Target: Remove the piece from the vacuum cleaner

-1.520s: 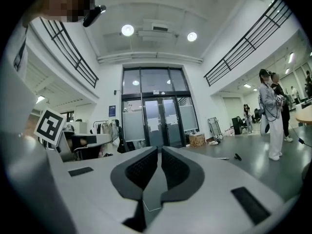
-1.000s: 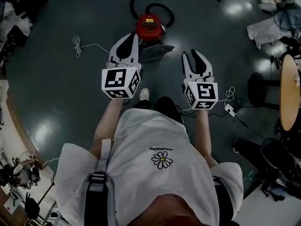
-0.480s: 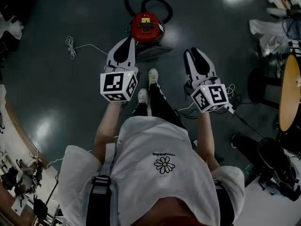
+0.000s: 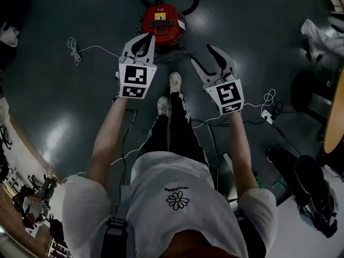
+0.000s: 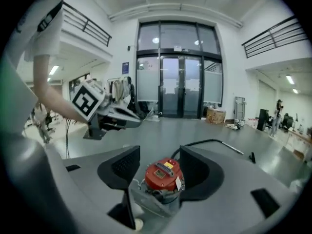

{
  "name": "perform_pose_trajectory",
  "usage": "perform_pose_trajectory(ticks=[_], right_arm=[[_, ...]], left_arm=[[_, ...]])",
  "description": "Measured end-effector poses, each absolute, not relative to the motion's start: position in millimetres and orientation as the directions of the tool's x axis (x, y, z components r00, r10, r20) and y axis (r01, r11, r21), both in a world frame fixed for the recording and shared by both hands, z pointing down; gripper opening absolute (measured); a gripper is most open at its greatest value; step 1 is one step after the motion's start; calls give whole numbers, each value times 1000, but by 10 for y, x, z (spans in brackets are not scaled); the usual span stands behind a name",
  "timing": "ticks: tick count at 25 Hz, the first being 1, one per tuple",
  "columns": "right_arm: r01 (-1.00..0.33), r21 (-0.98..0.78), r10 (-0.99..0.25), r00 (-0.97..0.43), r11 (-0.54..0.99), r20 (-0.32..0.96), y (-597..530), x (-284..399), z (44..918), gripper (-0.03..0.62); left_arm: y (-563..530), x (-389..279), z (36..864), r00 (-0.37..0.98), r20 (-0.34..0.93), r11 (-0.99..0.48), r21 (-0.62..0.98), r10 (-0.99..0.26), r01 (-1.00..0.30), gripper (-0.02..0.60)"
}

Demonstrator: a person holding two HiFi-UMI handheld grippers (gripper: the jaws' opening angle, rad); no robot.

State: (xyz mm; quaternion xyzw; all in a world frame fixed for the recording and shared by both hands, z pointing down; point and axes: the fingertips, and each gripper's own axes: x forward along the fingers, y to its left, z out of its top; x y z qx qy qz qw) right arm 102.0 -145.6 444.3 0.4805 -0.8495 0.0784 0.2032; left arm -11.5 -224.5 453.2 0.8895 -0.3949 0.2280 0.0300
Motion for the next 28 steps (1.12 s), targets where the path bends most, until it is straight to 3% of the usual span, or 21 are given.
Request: perform_pose_trajectory(ticks=[3, 7, 10, 16, 26, 27, 28], right_arm=[[-741, 134, -666, -489, 657, 564, -1744, 917, 5207, 244], [-591, 137, -496, -503, 795, 708, -1998, 835, 6418, 244], [-520, 112, -392, -467, 847, 793, -2118, 910, 7300, 244], [-408, -20, -105, -283, 913, 953, -2033, 1070, 8655, 244], [-280, -22, -19, -142, 960, 990, -2006, 982, 9284, 240], [-277, 2, -36, -118, 961, 992, -2009, 1005, 9290, 172], [-271, 18, -47, -99, 962, 994, -2000, 1022, 9282, 31]], left_arm=[[-2668, 57, 5366, 557, 586, -779, -228, -589, -584, 0], [-2912, 133, 6815, 407, 841, -926, -257, -356, -278, -2], [-3005, 155, 7665, 281, 916, -958, -262, -285, -115, -1], [-3086, 111, 8435, 150, 964, -972, -202, -219, -118, 0], [-3068, 100, 8505, 173, 951, -966, -245, -255, -77, -1], [-3069, 101, 8507, 168, 955, -969, -236, -246, -78, -1], [-3067, 103, 8505, 163, 957, -970, -230, -240, -79, -2]])
